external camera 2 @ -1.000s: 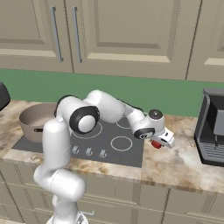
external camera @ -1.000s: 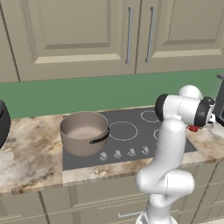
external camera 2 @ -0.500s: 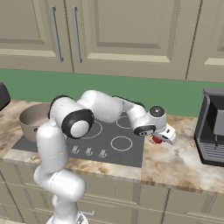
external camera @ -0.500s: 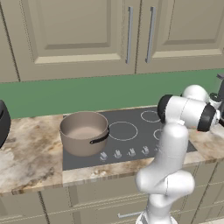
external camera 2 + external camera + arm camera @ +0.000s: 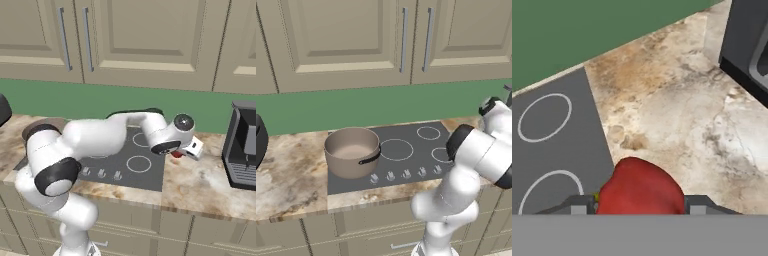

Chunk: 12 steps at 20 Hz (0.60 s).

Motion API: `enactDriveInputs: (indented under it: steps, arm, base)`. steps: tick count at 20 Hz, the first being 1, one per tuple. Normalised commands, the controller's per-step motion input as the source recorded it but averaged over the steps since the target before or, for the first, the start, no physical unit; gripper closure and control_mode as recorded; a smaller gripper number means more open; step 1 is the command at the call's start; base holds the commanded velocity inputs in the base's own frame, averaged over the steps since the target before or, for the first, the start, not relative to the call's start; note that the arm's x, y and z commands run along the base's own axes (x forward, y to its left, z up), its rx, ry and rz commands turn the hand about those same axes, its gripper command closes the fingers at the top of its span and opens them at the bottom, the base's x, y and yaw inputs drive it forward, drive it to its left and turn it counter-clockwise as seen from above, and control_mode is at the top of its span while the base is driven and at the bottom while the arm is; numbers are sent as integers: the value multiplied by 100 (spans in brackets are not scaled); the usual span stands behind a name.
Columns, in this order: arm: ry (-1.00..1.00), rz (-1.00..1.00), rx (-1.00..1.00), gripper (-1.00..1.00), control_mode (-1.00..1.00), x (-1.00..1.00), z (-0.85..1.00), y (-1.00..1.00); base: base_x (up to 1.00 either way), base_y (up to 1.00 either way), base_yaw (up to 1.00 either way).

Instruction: Turn on the burner for the pot on the stove. Wait thirty seconds for the pot to heat up. Then add the bell pepper to the pot.

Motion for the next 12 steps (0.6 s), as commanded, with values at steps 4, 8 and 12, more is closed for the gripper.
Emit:
enactDriveInputs:
  steps: [4, 8, 12]
  arm:
    - [0, 19, 2, 100, -100, -95, 99, 96]
    - [19, 20, 0, 100, -100, -72, 71, 100]
    - [25, 19, 0, 100, -100, -44, 42, 100]
  base:
    - [0, 0, 0]
    - [0, 0, 0]
    - [0, 0, 0]
